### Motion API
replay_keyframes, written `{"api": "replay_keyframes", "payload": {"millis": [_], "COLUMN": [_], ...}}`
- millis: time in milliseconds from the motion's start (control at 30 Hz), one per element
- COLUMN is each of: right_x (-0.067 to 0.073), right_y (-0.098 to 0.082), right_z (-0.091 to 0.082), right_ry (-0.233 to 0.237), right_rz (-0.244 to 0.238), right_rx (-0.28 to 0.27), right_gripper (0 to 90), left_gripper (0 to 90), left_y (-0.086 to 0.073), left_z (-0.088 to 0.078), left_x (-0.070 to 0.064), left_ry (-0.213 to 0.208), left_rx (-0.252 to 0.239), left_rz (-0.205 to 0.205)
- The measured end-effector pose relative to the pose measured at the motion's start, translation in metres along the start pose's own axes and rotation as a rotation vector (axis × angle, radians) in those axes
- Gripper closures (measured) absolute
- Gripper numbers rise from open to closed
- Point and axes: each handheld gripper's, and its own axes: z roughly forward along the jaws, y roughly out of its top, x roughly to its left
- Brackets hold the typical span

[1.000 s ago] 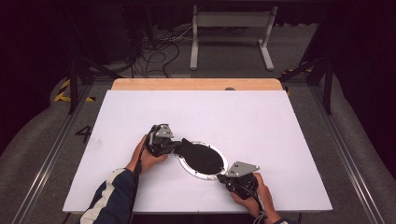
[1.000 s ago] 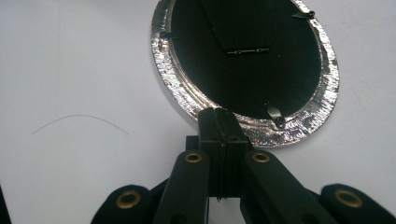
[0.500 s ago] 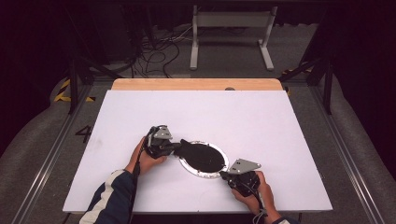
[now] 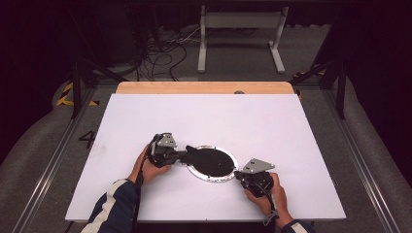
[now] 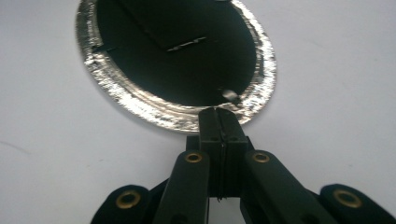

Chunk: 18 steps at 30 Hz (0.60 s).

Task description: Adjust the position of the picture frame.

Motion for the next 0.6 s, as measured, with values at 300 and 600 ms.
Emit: {"api": "replay_keyframes", "payload": {"millis": [300,600], "right_x": [-0.001,0.015], "right_y": [0.000,0.002], "right_z": [-0.001,-0.002], "right_ry": [0.036,0.112], "right_rz": [0.004,-0.033], "right_rx": [0.009,0.020], "right_gripper": [90.0,90.0], "left_gripper": [90.0,90.0], "left_y": [-0.003,-0.005], "left_z": [-0.002,-0.004], "left_x": [-0.004,-0.011], "left_ry": [-0.012,-0.029], "left_rx": [-0.006,0.004], "left_rz": [-0.003,0.011]}}
